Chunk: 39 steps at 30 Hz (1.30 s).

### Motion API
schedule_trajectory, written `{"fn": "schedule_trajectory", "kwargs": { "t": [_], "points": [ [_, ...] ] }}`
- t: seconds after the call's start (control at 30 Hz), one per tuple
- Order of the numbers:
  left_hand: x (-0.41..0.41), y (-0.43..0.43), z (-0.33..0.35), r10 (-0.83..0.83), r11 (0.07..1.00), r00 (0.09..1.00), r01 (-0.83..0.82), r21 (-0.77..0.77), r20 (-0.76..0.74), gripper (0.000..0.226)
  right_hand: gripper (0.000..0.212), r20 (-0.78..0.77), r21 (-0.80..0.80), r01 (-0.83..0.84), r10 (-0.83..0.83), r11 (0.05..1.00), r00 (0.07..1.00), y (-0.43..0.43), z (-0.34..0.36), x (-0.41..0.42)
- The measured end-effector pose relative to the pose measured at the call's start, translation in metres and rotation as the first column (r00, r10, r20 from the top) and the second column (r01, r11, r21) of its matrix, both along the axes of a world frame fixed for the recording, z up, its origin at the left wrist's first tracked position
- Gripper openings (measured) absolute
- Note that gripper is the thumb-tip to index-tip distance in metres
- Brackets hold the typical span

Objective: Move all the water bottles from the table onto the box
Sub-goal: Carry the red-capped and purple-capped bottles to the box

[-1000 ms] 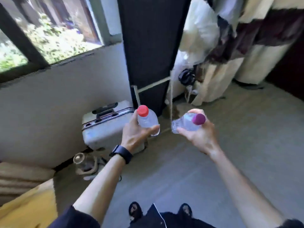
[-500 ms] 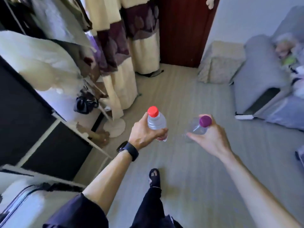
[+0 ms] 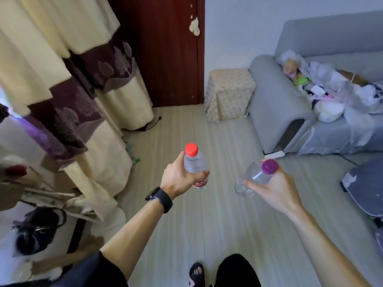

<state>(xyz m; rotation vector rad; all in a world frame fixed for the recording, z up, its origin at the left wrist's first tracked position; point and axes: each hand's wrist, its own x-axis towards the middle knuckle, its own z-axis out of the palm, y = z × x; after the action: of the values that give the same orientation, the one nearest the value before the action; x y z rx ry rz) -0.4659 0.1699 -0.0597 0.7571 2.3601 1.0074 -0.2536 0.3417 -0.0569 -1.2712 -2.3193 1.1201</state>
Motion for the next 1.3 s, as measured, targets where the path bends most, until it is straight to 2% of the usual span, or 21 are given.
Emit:
{"fn": "schedule_trajectory", "kwargs": {
  "t": [0.2,0.3,0.57,0.9,1.13,1.3],
  "points": [
    [-0.062,0.114,-0.019,-0.071,0.997,0.997,0.071,-0.021,-0.011,0.053,0.056,0.034,0.021,0.021,-0.022,1.000,0.999,0.111,-0.016,-0.058],
    [-0.094,0.172,-0.021,-0.046,0.999,0.999,0.047,-0.017,0.008,0.054,0.056,0.005,0.047,0.013,-0.014,0.999,1.000,0.173,-0.014,-0.097],
    [-0.184,0.292,-0.019,0.019,1.000,1.000,-0.019,-0.019,0.012,0.049,0.062,0.044,0.073,-0.043,0.040,0.996,0.998,0.313,0.004,-0.199],
    [-0.344,0.442,-0.041,-0.019,0.999,0.999,0.021,-0.046,0.029,0.057,0.064,0.115,-0.011,-0.020,0.021,1.000,0.993,0.458,-0.023,-0.345],
    [-0.435,0.555,-0.054,-0.105,0.989,0.993,0.110,-0.100,0.053,0.061,0.063,0.091,-0.067,0.032,-0.026,0.997,0.995,0.555,-0.033,-0.424],
    [-0.483,0.642,-0.067,-0.146,0.981,0.982,0.159,-0.109,0.117,0.051,0.066,0.127,-0.103,0.065,-0.052,0.993,0.991,0.638,-0.048,-0.473]
  ]
}}
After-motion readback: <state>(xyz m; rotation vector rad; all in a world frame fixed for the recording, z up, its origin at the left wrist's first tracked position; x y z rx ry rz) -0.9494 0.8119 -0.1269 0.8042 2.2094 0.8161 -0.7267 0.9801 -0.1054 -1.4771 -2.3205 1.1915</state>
